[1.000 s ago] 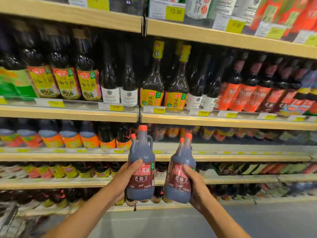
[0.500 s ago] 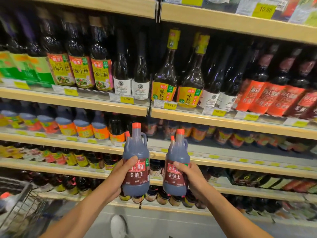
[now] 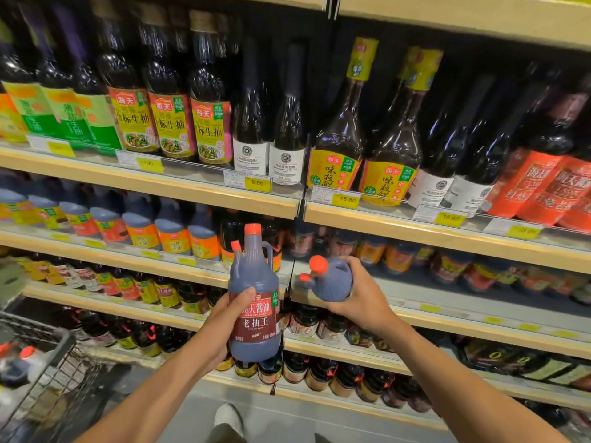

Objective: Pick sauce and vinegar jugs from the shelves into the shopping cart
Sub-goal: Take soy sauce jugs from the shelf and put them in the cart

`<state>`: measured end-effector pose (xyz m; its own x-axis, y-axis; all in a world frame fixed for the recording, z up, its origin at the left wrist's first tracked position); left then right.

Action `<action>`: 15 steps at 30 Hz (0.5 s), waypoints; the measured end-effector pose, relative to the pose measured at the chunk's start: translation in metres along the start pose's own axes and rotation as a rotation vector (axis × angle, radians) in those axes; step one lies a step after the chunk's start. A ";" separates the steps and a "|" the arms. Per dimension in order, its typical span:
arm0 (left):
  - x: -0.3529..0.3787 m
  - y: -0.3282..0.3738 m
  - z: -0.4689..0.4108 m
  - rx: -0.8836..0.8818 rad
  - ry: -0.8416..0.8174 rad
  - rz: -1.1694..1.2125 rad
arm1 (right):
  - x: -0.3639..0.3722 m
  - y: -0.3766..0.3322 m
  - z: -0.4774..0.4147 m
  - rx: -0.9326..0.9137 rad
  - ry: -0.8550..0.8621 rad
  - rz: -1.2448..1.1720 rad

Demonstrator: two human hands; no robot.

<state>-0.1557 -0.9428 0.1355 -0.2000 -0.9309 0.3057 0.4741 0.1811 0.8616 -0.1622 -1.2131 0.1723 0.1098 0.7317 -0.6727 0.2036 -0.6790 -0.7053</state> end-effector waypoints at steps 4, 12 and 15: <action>-0.010 0.002 -0.011 0.018 -0.004 0.026 | 0.002 0.014 -0.030 -0.119 0.006 0.143; -0.026 0.011 -0.023 0.031 0.016 0.016 | 0.010 0.069 -0.059 -0.015 -0.015 0.430; -0.032 0.012 -0.027 0.028 0.015 0.037 | 0.008 0.073 -0.060 0.034 0.059 0.241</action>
<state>-0.1207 -0.9189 0.1248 -0.1692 -0.9281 0.3318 0.4571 0.2243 0.8606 -0.0883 -1.2527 0.1289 0.2076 0.5499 -0.8090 0.1323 -0.8352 -0.5338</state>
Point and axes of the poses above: each hand's wrist, its own z-axis away from the middle knuckle, its own x-axis out of the palm, y = z × x, the point moved 5 cm from there along -z, towards the middle knuckle, and after that the axes turned 7 degrees about -x, right-handed, at the moved point
